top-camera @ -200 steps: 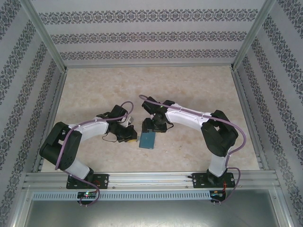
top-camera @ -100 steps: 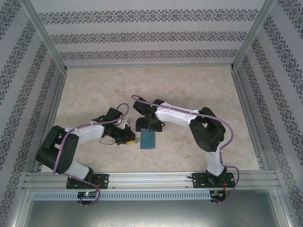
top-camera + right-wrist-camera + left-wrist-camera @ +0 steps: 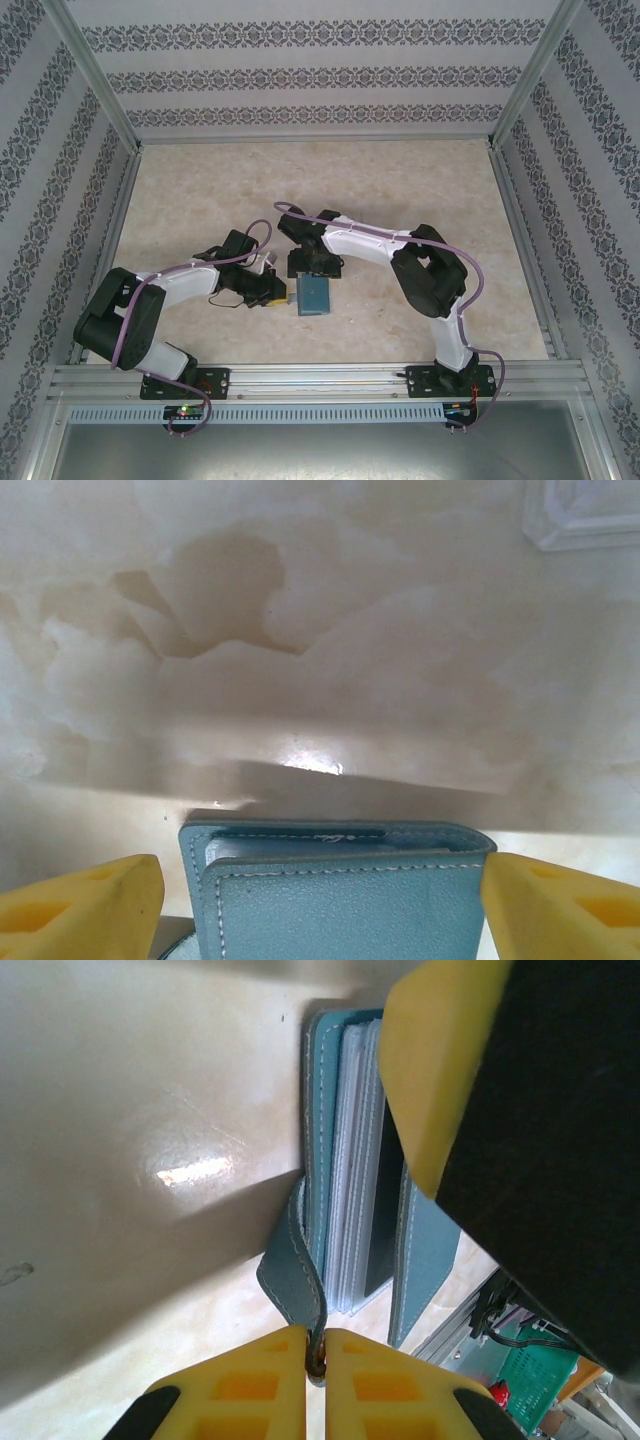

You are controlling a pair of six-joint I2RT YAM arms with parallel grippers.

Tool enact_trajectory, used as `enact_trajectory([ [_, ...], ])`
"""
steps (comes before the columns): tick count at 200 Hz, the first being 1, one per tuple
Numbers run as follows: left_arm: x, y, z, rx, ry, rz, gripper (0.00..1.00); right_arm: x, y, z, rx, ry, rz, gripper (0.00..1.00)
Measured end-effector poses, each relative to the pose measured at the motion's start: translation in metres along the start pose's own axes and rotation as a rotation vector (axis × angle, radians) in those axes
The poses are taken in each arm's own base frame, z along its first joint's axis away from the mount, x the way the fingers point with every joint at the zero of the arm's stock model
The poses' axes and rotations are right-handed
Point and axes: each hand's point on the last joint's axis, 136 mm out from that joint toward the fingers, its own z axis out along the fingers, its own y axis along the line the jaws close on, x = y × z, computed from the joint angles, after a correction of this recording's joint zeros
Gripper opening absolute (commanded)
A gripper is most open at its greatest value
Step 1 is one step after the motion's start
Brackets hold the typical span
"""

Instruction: Take the credit cards out of the card holder

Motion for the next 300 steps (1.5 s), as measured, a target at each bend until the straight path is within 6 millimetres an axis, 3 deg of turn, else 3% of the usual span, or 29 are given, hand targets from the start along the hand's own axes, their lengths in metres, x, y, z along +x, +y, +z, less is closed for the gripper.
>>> enact_trajectory([
  [104,0.0,0.0,0.0,0.002,-0.002,0.002,0.11,0.005,-0.012,-0.006,0.06,-0.005,-0.01,0.71],
  [141,0.0,0.0,0.0,0.002,-0.002,0.002,0.11,0.004,-0.009,-0.016,0.044,-0.024,-0.01,0.78],
  [185,0.0,0.0,0.0,0.002,-0.001,0.002,0.11,0.004,-0.005,-0.015,0.029,-0.026,-0.014,0.84],
  [243,0.0,0.001,0.001,0.001,0.0,0.001,0.11,0.007,-0.005,0.007,0.058,0.004,-0.017,0.84],
  [300,0.0,0.003,0.0,-0.002,-0.002,-0.008,0.11,0.007,-0.007,0.007,0.069,0.002,-0.017,0.82],
])
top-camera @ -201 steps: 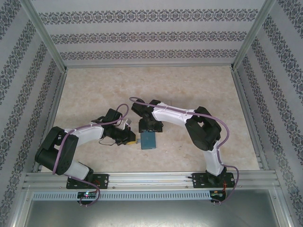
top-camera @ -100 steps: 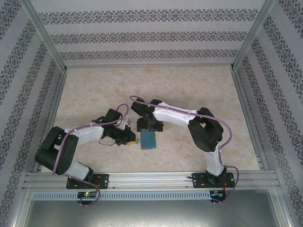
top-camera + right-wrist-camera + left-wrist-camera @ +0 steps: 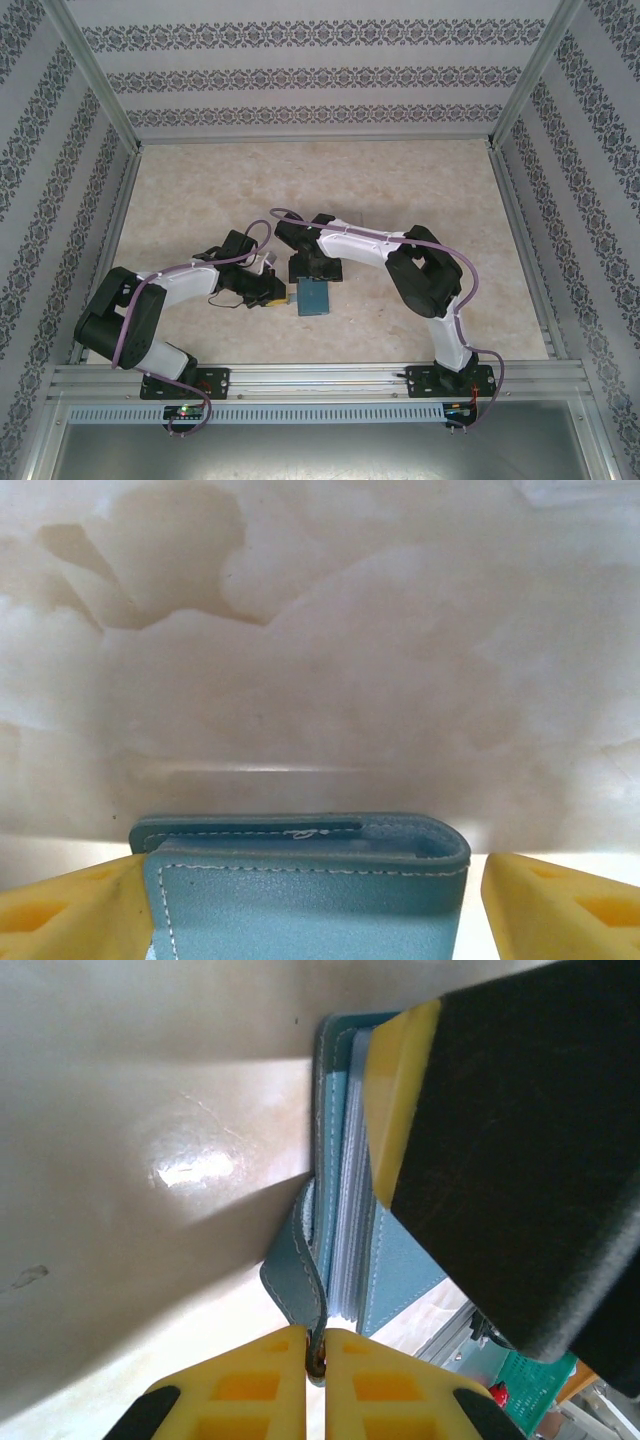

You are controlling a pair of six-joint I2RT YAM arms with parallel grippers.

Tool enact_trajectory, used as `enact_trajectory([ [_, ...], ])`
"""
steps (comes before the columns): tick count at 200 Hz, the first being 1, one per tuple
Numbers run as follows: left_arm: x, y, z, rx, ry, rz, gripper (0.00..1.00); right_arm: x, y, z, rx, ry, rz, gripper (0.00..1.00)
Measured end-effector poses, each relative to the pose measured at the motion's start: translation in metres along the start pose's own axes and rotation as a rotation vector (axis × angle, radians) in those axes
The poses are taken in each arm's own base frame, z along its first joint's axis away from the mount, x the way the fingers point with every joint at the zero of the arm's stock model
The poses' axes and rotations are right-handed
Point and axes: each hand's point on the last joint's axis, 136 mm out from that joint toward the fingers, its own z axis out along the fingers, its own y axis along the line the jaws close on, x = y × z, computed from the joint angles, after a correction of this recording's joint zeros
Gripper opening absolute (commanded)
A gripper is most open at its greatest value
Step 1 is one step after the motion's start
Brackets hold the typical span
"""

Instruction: Take the credit cards out of the card holder

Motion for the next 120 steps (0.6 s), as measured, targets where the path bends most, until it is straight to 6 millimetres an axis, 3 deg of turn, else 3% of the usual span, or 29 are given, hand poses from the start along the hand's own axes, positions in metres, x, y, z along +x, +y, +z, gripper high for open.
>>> enact_trajectory([
  [39,0.0,0.0,0.0,-0.001,0.0,-0.001,0.1,-0.001,-0.002,-0.005,0.005,-0.009,0.0,0.81],
  [73,0.0,0.001,0.0,-0.004,-0.001,-0.001,0.1,-0.003,-0.002,-0.021,-0.01,-0.038,0.001,0.8],
  [120,0.0,0.002,0.0,-0.007,-0.003,-0.001,0.1,-0.003,-0.007,-0.04,-0.025,-0.067,0.002,0.71],
])
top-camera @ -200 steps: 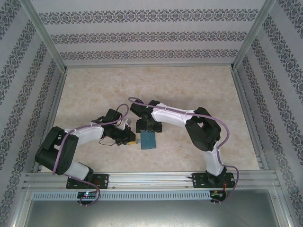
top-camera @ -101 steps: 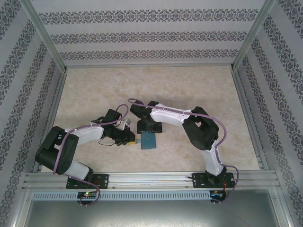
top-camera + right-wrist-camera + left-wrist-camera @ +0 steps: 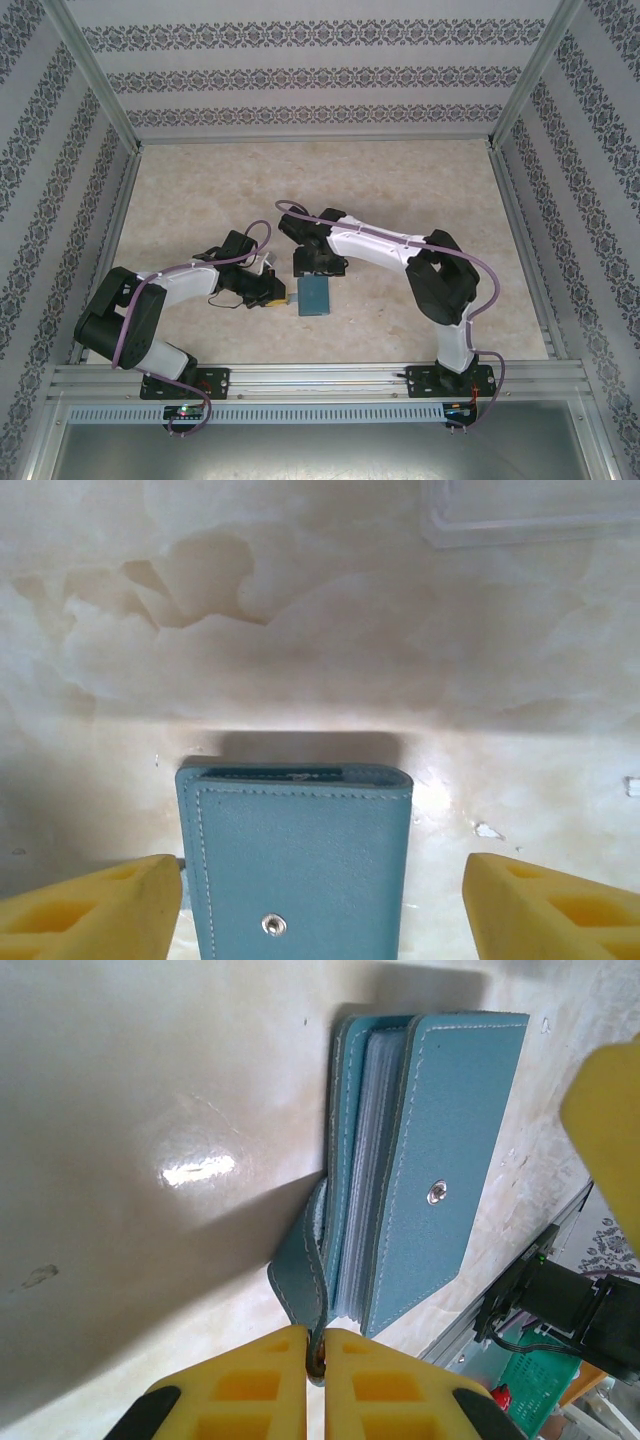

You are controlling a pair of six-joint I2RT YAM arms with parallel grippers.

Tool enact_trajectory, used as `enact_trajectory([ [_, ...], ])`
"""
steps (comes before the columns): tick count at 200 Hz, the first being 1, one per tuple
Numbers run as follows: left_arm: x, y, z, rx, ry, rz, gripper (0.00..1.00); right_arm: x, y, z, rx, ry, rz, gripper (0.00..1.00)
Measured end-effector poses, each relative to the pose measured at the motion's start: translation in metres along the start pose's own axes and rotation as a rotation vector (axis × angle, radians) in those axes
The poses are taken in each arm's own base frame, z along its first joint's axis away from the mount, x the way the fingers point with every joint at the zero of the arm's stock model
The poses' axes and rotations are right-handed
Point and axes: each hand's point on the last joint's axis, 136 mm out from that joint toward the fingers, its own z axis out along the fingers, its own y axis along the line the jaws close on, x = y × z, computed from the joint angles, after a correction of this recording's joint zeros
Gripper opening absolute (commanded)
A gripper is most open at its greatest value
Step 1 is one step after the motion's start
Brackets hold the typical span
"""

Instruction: Take the credit cards out of the card holder

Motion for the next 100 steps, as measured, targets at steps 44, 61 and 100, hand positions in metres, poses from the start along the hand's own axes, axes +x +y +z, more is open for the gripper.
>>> enact_trajectory([
  [44,0.0,0.001,0.0,0.001,-0.001,0.001,0.1,0.003,-0.003,0.0,0.005,0.004,0.001,0.83],
  [61,0.001,0.001,0.001,0.0,0.0,0.001,0.1,0.002,-0.002,0.003,0.008,0.006,0.002,0.85],
  [100,0.002,0.003,0.001,-0.001,0.002,-0.002,0.1,0.002,0.0,0.026,0.031,0.028,0.003,0.86],
])
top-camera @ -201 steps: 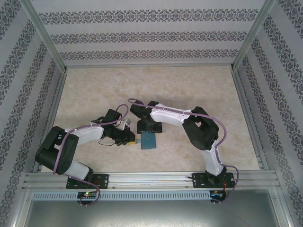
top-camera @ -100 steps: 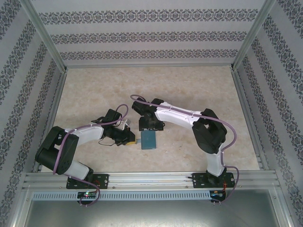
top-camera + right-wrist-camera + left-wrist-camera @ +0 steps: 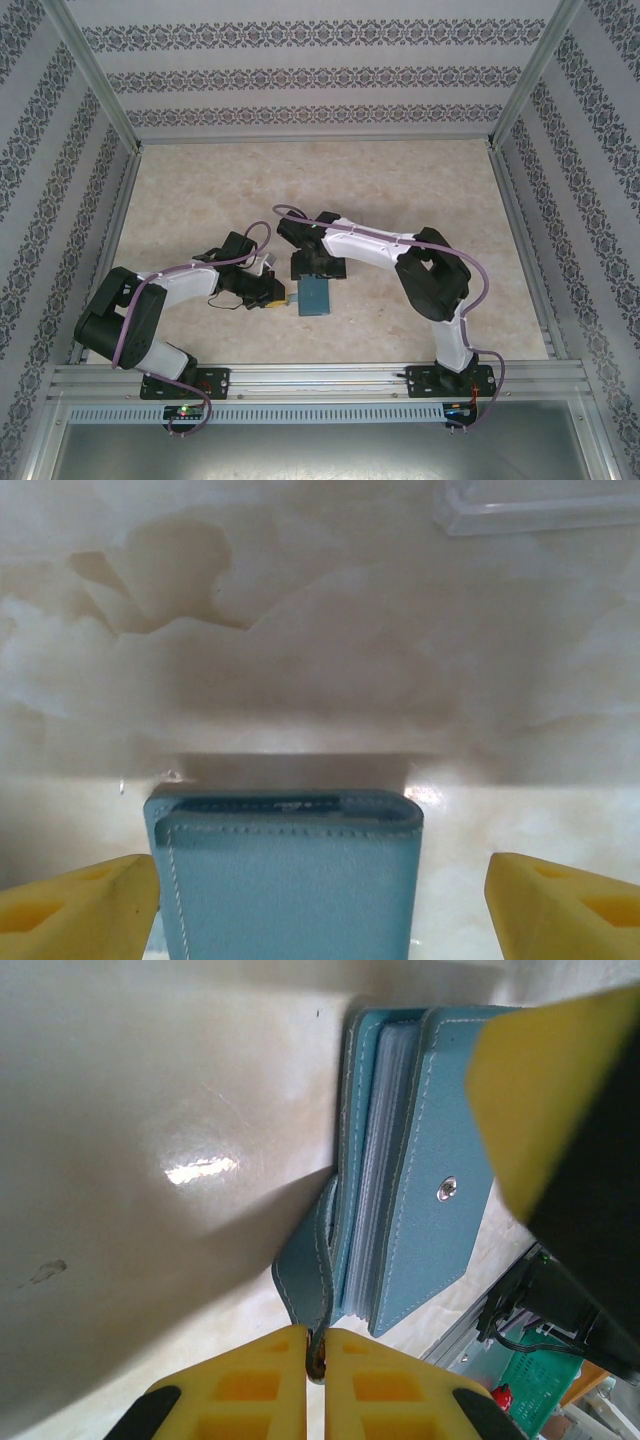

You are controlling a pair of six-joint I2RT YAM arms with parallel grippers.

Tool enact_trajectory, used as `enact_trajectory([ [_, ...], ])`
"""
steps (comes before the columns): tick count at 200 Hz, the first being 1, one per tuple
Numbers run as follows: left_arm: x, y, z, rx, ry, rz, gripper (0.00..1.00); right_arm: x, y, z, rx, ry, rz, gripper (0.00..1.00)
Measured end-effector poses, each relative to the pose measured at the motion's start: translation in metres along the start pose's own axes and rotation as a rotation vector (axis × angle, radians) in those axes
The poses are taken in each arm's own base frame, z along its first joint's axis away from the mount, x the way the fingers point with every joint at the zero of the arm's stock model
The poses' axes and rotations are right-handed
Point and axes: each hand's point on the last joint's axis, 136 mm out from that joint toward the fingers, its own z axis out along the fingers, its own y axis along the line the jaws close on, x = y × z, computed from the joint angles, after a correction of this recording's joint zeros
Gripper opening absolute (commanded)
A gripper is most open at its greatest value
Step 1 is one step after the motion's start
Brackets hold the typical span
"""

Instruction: Take the credit cards out of the card holder

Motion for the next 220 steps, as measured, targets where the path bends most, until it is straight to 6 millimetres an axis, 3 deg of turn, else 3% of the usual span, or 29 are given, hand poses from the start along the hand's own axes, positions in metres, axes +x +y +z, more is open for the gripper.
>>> enact_trajectory([
  [220,0.002,0.003,0.001,-0.001,0.001,-0.002,0.1,-0.002,0.005,0.018,0.005,0.011,0.013,0.84],
])
